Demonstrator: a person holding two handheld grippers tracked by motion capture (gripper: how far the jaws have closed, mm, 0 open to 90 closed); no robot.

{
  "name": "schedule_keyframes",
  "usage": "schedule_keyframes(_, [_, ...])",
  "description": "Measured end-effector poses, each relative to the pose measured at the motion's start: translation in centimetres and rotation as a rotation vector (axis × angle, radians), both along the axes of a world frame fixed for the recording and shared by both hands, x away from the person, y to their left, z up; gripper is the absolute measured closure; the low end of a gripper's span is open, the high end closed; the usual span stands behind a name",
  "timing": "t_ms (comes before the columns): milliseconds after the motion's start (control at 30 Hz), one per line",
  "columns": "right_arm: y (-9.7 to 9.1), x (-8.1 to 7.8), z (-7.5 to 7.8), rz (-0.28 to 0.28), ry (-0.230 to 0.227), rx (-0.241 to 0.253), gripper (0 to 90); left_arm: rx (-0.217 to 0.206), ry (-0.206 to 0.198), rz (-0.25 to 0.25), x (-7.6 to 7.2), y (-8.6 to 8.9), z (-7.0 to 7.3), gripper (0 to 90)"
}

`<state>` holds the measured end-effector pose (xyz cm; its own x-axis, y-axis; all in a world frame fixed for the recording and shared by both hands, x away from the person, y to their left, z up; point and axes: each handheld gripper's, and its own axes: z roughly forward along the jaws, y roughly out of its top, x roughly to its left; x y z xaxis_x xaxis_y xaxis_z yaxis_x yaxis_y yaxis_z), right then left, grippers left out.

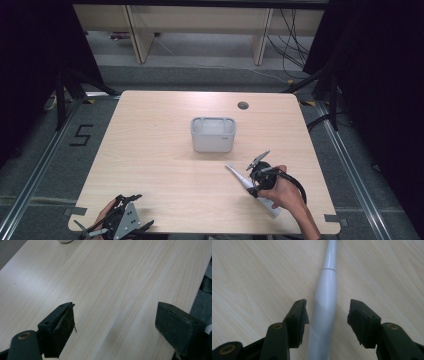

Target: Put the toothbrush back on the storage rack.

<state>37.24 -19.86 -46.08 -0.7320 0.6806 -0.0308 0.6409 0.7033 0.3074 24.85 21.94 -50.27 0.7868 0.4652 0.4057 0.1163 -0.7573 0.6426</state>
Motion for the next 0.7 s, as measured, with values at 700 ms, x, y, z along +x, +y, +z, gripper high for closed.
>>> schedule_keyframes(700, [1.7,1.5,-1.4,0.014,0.120,-0.104,59.7,0.002,-0.001,0.004,0.0,0.0,0.0,15.4])
